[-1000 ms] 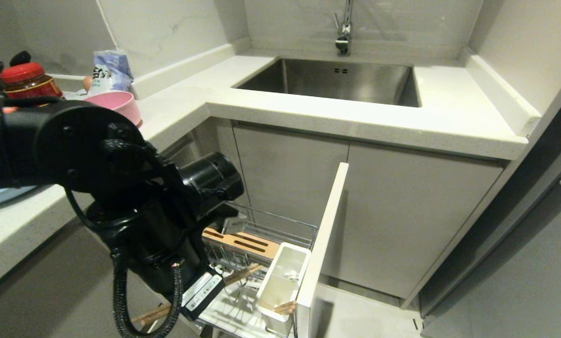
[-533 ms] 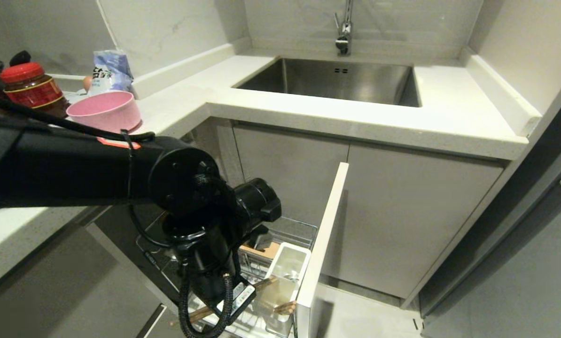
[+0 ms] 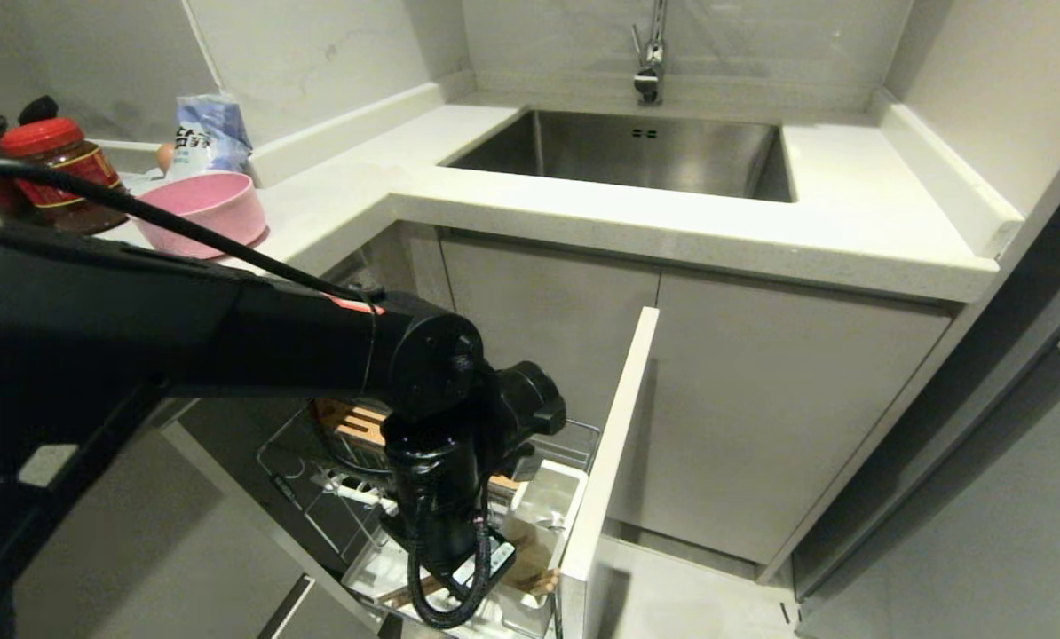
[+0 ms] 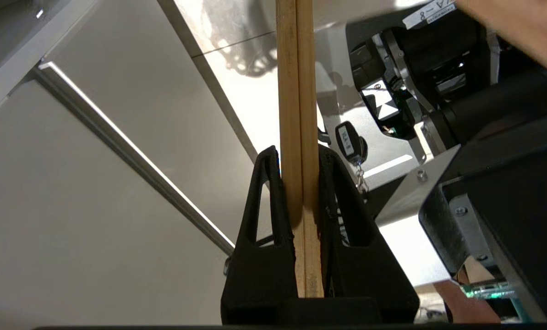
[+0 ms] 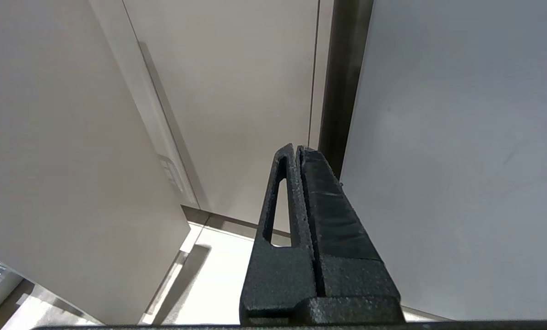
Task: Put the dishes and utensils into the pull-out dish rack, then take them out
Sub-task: Pick up the chopsticks and place it in the cupboard
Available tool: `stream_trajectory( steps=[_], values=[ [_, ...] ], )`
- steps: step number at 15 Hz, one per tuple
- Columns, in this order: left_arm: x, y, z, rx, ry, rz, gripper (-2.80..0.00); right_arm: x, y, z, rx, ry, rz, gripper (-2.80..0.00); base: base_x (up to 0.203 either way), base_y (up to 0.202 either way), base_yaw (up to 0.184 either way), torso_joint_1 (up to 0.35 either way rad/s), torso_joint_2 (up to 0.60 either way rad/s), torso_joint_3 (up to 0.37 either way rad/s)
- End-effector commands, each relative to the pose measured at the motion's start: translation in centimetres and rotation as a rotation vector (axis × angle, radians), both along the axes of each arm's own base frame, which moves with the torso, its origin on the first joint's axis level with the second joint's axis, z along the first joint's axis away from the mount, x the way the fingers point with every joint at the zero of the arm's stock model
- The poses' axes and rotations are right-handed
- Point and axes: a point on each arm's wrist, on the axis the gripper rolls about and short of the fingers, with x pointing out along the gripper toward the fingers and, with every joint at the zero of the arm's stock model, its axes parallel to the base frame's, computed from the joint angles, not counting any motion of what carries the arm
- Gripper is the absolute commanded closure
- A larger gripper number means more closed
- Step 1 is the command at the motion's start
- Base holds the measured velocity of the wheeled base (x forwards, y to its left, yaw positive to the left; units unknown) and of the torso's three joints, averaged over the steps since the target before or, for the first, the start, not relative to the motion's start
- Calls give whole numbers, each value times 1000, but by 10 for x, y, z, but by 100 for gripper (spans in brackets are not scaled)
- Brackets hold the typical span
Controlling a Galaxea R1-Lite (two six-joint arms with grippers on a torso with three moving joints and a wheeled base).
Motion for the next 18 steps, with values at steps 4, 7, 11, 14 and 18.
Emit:
stream_trajectory(
  steps=[4, 7, 11, 14, 18],
  values=[
    [20, -15, -30, 29, 41, 12, 0, 2, 0, -7, 0, 25, 0, 0, 0, 0, 0, 0, 0, 0],
    [27, -18, -40, 31, 51, 21, 0, 2, 0, -7, 0, 25, 0, 0, 0, 0, 0, 0, 0, 0],
    [33, -19, -46, 32, 59, 28, 0, 2, 0, -7, 0, 25, 0, 0, 0, 0, 0, 0, 0, 0],
    [34, -20, -46, 29, 56, 29, -280, 2, 0, -7, 0, 25, 0, 0, 0, 0, 0, 0, 0, 0],
    [33, -19, -38, 13, 45, 34, -280, 2, 0, -7, 0, 25, 0, 0, 0, 0, 0, 0, 0, 0]
  ],
)
